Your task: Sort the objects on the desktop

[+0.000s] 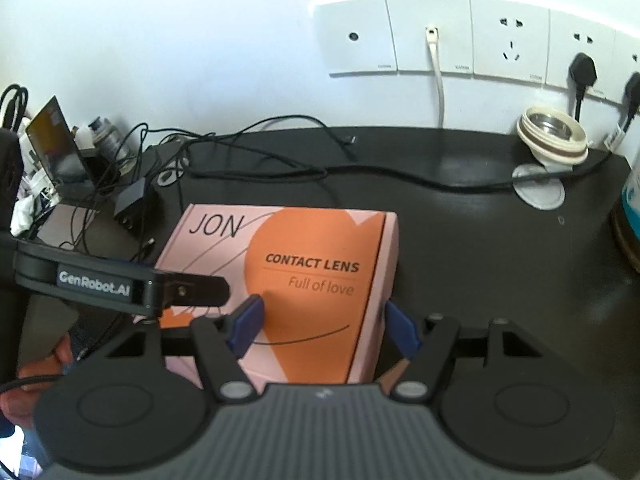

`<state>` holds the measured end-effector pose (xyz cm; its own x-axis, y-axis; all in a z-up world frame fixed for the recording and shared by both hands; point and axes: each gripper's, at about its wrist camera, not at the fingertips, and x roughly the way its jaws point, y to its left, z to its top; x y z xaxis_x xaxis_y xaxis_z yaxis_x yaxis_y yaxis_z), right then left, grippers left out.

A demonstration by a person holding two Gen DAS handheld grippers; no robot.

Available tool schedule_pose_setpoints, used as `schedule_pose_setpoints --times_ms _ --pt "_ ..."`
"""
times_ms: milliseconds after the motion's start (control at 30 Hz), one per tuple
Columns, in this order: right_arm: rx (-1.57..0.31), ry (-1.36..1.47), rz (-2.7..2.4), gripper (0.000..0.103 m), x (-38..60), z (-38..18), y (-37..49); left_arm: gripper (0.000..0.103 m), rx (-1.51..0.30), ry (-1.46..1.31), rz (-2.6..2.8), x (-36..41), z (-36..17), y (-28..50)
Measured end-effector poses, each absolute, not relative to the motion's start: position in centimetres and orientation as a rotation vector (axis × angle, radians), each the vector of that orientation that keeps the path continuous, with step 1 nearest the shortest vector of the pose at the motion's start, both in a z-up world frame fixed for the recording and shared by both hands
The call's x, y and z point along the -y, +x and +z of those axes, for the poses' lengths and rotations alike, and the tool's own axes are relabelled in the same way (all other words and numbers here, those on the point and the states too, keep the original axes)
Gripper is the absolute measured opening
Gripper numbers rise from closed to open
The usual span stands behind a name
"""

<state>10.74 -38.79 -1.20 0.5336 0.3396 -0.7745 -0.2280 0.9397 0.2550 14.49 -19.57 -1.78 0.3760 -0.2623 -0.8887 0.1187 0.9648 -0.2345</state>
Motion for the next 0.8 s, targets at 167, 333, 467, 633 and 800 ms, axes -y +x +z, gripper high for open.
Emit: schedule_pose_setpoints --times_ms 167,333,467,633,800 --pt "-0.936 0.084 0.362 0.066 38.5 -1.1 10.9 0.103 -1.122 -0.074 -0.223 19.6 -1.2 13.9" --pt "-0.910 0.092 0.335 0.078 38.4 -0.6 10.4 0.103 -1.070 -0.030 -0.220 19.5 0.2 13.0" --pt "-0.896 0.150 0.315 0.085 38.8 -0.2 9.7 0.103 -1.055 -0.042 -0.197 18.9 1.0 12.7" --pt "-0.866 0.160 0.267 0.092 38.8 0.6 8.6 0.103 -1.045 -0.023 -0.171 18.2 1.4 11.9" --pt "-0.845 0.178 0.218 0.098 38.9 1.3 7.1 0.103 -1.049 -0.017 -0.167 17.5 1.6 10.5"
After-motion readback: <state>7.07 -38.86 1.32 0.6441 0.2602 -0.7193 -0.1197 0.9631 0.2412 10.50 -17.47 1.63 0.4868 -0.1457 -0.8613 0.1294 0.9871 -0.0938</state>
